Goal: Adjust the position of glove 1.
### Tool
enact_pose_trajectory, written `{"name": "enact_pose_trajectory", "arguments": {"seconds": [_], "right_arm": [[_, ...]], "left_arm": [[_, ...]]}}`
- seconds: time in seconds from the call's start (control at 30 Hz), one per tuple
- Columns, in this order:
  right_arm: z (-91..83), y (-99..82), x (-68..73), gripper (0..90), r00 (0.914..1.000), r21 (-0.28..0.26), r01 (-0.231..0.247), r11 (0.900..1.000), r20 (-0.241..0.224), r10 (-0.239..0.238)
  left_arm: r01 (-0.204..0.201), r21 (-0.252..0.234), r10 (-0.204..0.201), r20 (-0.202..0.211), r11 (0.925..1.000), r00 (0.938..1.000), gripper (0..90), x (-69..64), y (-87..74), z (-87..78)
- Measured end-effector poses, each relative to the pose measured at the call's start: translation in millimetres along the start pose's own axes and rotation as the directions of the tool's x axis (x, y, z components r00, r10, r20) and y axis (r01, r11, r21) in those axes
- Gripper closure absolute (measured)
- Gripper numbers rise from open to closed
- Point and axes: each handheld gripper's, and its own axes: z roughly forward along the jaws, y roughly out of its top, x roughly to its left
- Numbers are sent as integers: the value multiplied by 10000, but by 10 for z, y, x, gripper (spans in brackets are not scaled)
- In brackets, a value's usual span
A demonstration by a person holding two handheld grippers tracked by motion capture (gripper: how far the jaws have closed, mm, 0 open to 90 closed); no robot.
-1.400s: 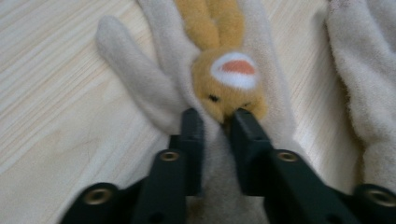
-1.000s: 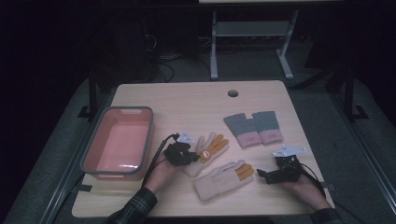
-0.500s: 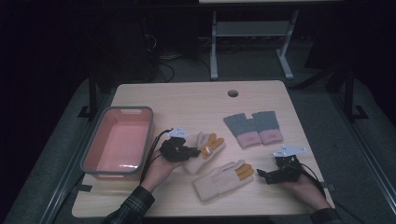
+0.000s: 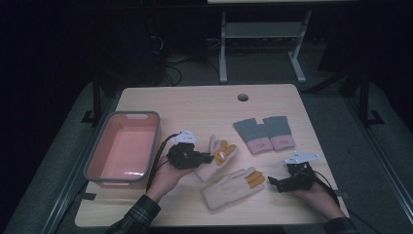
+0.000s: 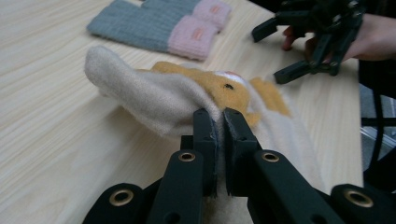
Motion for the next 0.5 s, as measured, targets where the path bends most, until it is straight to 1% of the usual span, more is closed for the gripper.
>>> {"name": "enact_pose_trajectory", "arguments": {"seconds": [0.17, 0.23, 0.4, 0.5], "right_arm": [[0, 1, 4, 24, 10000, -17, -64, 10000, -22, 64], [0, 1, 4, 24, 10000, -17, -63, 10000, -23, 63], [0, 1, 4, 24, 10000, -22, -61, 10000, -20, 61], [0, 1, 4, 24, 10000, -16, -67, 10000, -22, 67]], "left_arm": [[-300, -60, 302, 289, 9995, 9991, 848, -75, 32, 5], [-337, -148, 343, 402, 9993, 9986, 848, -108, 42, 13], [-573, -206, 587, 727, 9981, 9956, 848, -200, 75, 37], [-733, -143, 743, 954, 9972, 9927, 848, -258, 90, 64]]}}
